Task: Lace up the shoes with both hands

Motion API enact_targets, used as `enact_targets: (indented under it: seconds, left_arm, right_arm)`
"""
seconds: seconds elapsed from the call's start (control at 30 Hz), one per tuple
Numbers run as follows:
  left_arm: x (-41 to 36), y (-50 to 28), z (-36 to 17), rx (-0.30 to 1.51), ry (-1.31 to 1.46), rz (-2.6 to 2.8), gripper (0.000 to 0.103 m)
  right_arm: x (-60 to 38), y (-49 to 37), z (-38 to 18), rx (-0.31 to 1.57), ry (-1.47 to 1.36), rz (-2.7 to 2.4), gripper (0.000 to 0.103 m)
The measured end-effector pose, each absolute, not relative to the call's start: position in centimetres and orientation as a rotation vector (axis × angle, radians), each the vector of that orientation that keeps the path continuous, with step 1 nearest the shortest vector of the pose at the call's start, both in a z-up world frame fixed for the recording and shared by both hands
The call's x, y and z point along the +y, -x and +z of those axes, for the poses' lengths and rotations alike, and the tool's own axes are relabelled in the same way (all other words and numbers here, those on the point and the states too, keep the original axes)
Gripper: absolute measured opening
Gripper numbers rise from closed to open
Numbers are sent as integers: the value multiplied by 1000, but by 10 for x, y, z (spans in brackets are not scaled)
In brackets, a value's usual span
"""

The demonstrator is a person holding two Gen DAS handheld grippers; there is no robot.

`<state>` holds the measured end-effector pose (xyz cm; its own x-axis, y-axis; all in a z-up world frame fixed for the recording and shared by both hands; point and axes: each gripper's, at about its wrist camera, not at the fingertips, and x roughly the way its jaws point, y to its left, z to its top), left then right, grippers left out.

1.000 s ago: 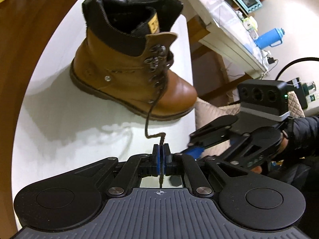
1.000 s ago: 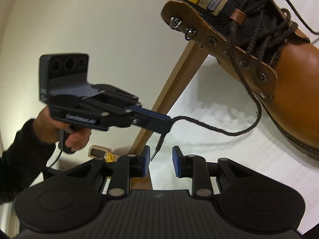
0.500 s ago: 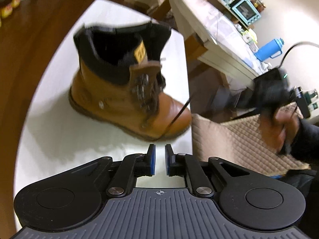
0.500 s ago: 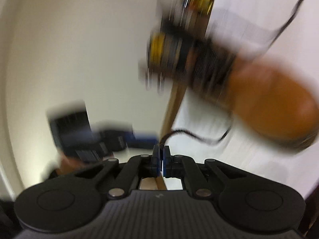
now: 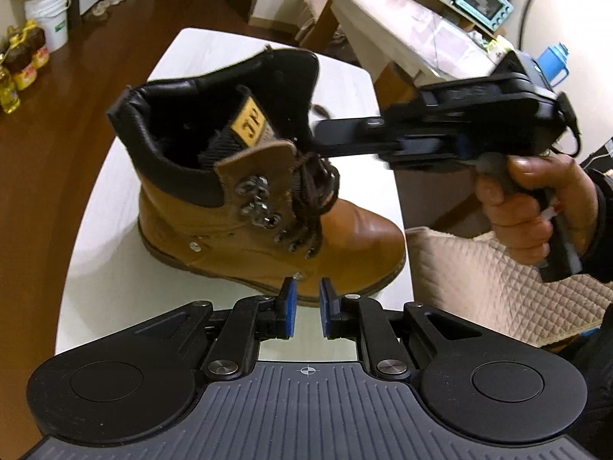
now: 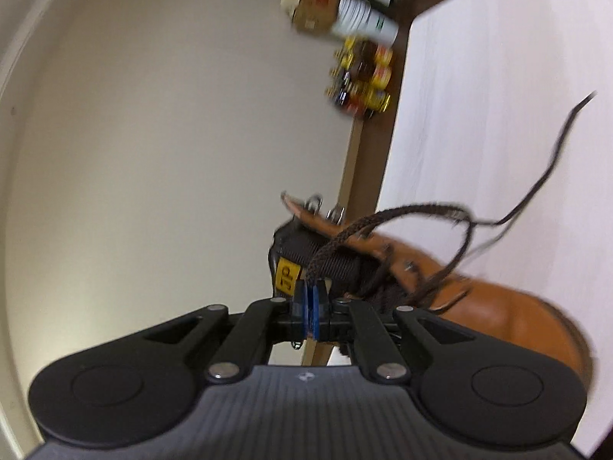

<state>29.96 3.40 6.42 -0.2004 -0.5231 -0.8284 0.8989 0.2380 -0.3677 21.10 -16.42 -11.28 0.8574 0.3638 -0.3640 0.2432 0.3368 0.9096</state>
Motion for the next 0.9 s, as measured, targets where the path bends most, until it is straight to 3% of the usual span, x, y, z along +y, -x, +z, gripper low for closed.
enact_targets:
  seconds: [0.27, 0.47, 0.9]
  left_arm:
    - [39, -292, 58, 1192, -405, -1334, 12]
    - [44, -292, 59, 1168, -384, -1307, 13]
    - [35, -286, 71, 992, -441, -1211, 15]
  right_arm:
    - [-142, -233, -139, 644, -1169, 137, 3]
    - [-142, -246, -161, 718, -1289, 213, 3]
    - [-133, -281, -190, 874, -1406, 332, 3]
